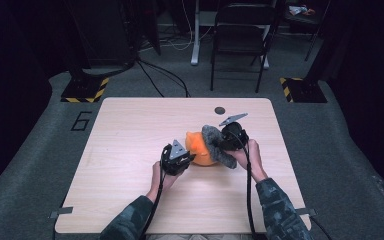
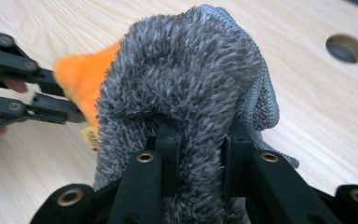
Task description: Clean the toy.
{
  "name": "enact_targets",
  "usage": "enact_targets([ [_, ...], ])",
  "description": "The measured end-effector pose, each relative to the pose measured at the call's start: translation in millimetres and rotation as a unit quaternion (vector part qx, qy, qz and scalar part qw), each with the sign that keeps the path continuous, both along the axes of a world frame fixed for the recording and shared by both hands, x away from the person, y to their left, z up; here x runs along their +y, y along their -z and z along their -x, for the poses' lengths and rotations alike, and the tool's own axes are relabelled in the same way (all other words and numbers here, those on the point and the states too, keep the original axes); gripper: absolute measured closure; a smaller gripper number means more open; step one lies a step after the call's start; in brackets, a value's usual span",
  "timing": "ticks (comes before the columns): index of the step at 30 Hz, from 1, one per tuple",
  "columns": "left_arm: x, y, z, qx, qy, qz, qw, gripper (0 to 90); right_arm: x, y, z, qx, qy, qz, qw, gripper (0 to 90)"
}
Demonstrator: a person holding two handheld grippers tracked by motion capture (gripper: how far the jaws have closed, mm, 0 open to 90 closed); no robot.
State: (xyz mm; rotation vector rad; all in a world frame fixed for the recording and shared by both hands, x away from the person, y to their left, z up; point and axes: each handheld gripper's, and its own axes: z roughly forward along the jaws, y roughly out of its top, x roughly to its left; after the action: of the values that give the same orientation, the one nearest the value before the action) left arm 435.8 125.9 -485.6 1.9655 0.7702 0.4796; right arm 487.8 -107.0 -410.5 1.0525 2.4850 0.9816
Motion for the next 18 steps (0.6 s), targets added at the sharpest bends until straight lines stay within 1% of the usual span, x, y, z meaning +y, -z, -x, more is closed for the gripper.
enact_targets([
  [1, 0.4, -1.1, 0.0, 0.002, 0.000, 0.005, 1.0000, 79.9, 0.0, -3.2, 1.3, -0.003, -0.007, -0.002, 1.0000, 72.7],
  [2, 0.8, -2.2, 0.0, 0.000, -0.001, 0.007, 1.0000, 80.1, 0.9, -6.0, 2.9, -0.005, -0.013, -0.010, 0.9999, 72.7],
  [3, 1.3, -4.5, 0.8, 0.006, 0.004, 0.008, 0.9999, 80.2, 2.1, -8.9, 5.2, -0.009, -0.016, -0.014, 0.9997, 72.7],
  [4, 1.0, -6.1, 1.8, 0.005, 0.003, 0.012, 0.9999, 80.4, 4.5, -11.6, 7.9, -0.013, -0.018, -0.016, 0.9996, 72.7],
  [5, 1.8, -8.5, 2.8, 0.008, 0.007, 0.014, 0.9998, 80.5, 6.4, -14.0, 9.9, -0.019, -0.028, -0.017, 0.9993, 72.7],
  [6, 1.6, -10.2, 3.8, 0.007, 0.006, 0.018, 0.9998, 80.6, 9.3, -16.8, 13.2, -0.017, -0.030, -0.023, 0.9991, 72.7],
  [7, 1.8, -12.5, 5.0, 0.011, 0.009, 0.020, 0.9997, 80.6, 12.9, -18.7, 16.0, -0.022, -0.035, -0.027, 0.9988, 72.7],
  [8, 1.6, -13.7, 5.9, 0.011, 0.009, 0.027, 0.9995, 80.6, 16.3, -20.3, 18.6, -0.025, -0.044, -0.030, 0.9983, 72.7],
  [9, 1.8, -14.9, 6.5, 0.014, 0.012, 0.026, 0.9995, 80.5, 20.3, -21.3, 21.3, -0.025, -0.050, -0.031, 0.9979, 72.7],
  [10, 1.6, -15.4, 6.8, 0.016, 0.014, 0.025, 0.9995, 80.5, 24.8, -21.0, 23.8, -0.024, -0.055, -0.029, 0.9978, 72.6],
  [11, 1.0, -14.4, 6.8, 0.014, 0.009, 0.026, 0.9995, 80.4, 33.9, -17.1, 26.5, -0.028, -0.056, -0.009, 0.9980, 72.6],
  [12, 1.5, -13.4, 6.1, 0.018, 0.009, 0.023, 0.9995, 80.4, 33.9, -17.1, 26.5, -0.028, -0.056, -0.009, 0.9980, 72.6],
  [13, 2.0, -12.1, 5.0, 0.019, 0.008, 0.025, 0.9995, 80.2, 37.5, -11.9, 25.9, -0.037, -0.055, 0.006, 0.9978, 72.5],
  [14, 3.9, -11.9, 4.1, 0.025, 0.013, 0.021, 0.9994, 80.2, 37.5, -11.9, 25.9, -0.037, -0.055, 0.006, 0.9978, 72.5],
  [15, 4.2, -11.0, 3.4, 0.023, 0.010, 0.024, 0.9994, 80.0, 37.6, -9.8, 24.7, -0.040, -0.049, 0.011, 0.9980, 72.4],
  [16, 4.9, -11.2, 3.1, 0.024, 0.010, 0.022, 0.9994, 80.0, 37.6, -9.8, 24.7, -0.040, -0.049, 0.011, 0.9980, 72.4],
  [17, 5.3, -10.7, 2.8, 0.024, 0.007, 0.024, 0.9994, 79.9, 36.4, -9.5, 23.4, -0.040, -0.048, 0.019, 0.9978, 72.4],
  [18, 6.1, -10.2, 2.2, 0.027, 0.007, 0.027, 0.9993, 79.8, 34.7, -8.8, 21.9, -0.037, -0.045, 0.020, 0.9981, 72.4],
])
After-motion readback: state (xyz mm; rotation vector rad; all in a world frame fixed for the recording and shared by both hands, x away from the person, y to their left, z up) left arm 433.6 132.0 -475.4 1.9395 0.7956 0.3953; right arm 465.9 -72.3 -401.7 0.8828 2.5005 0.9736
